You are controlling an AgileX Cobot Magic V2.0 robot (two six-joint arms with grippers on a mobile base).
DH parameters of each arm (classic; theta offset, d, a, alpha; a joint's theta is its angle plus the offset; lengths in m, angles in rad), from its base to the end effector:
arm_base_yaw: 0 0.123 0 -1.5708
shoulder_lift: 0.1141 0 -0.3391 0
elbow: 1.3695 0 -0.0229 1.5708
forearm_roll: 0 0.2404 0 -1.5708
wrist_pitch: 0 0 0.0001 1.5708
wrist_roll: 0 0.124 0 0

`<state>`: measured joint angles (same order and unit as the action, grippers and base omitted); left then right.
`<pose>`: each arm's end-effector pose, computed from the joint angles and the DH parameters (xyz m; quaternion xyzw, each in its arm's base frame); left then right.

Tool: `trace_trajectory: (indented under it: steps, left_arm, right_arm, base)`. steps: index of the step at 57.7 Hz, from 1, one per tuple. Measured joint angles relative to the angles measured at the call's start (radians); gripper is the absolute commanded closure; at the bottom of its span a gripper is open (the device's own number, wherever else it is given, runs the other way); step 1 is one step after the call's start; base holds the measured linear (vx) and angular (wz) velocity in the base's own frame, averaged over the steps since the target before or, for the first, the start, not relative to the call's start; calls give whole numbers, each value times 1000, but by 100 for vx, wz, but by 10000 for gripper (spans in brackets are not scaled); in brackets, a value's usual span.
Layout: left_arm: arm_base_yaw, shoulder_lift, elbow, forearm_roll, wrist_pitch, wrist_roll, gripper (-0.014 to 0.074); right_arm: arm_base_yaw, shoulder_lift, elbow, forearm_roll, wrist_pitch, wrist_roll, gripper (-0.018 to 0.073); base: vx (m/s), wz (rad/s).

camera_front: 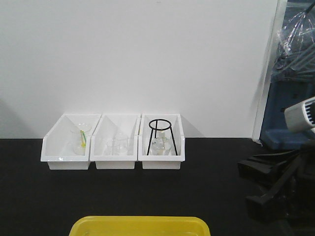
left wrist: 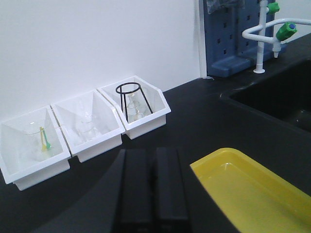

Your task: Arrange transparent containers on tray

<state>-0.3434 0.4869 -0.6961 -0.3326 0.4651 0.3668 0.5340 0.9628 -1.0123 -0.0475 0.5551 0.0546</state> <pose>0.0550 -0.0390 0.3889 0.2009 0.7293 -0.1447 0.6379 0.1630 0.0928 0.4266 -0.2088 0.8119 0.1374 0.5275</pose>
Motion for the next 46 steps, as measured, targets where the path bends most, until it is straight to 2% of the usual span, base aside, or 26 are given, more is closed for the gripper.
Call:
trace_trajectory:
  steps: [26, 30, 36, 40, 46]
  left_arm:
    - [0, -2, 0, 16, 1, -2, 605]
    - [0, -22, 13, 61, -7, -22, 605]
    - [24, -106, 90, 168, -80, -161, 605]
    - [56, -194, 181, 248, -157, -255, 605]
    - [128, -326, 317, 346, -217, -310, 604]
  right_arm:
    - [0, 0, 0, 0, 2, 0, 572]
    - [0, 0, 0, 0, 2, 0, 572]
    - [0, 0, 0, 0, 2, 0, 572]
    - [0, 0, 0, 0, 2, 0, 572]
    - [0, 0, 0, 0, 2, 0, 572]
  base:
    - [0, 0]
    - [0, 0]
    - [0, 0]
    - [0, 0]
    - [0, 0]
